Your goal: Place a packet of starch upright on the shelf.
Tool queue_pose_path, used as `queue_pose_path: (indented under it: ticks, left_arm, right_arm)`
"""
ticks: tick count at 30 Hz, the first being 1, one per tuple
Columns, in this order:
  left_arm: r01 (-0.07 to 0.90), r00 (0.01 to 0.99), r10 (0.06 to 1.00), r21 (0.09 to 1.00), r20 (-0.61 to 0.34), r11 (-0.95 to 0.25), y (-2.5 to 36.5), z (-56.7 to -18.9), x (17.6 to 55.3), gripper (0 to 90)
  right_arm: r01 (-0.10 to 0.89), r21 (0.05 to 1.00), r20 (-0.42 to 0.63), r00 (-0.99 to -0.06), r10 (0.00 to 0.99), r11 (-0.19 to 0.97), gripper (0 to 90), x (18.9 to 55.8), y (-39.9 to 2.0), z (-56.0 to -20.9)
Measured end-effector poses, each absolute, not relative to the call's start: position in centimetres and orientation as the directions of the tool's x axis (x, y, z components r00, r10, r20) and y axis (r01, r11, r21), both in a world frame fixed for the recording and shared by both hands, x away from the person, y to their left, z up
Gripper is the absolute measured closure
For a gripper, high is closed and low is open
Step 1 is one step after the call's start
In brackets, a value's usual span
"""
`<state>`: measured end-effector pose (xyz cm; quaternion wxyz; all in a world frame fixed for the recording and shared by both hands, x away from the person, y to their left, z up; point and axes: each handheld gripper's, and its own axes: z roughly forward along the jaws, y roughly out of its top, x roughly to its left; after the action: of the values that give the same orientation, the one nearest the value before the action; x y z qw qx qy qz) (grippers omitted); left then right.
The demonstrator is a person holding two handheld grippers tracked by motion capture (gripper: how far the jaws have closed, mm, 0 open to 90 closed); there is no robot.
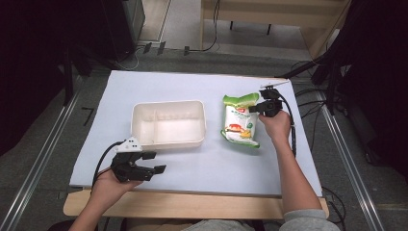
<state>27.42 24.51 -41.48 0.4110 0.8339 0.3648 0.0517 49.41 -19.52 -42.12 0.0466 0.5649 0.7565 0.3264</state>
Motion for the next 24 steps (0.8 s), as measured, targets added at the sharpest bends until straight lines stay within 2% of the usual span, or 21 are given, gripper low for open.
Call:
queue_pose_path:
  ticks: [10, 24]
  left_arm:
    - [0.561, 0.730, 0.649, 0.728, -0.212, -0.394, 24.6, -41.4, 27.4, 34.1]
    - [0.565, 0.724, 0.655, 0.730, -0.216, -0.384, 24.9, -41.3, 27.4, 34.1]
  right_arm:
    - [0.775, 0.610, 0.324, -0.436, 0.840, 0.166, 90.0, 46.9, -18.7, -38.3]
    - [0.698, 0.669, 0.296, -0.566, 0.770, 0.256, 90.0, 43.8, -15.5, -34.2]
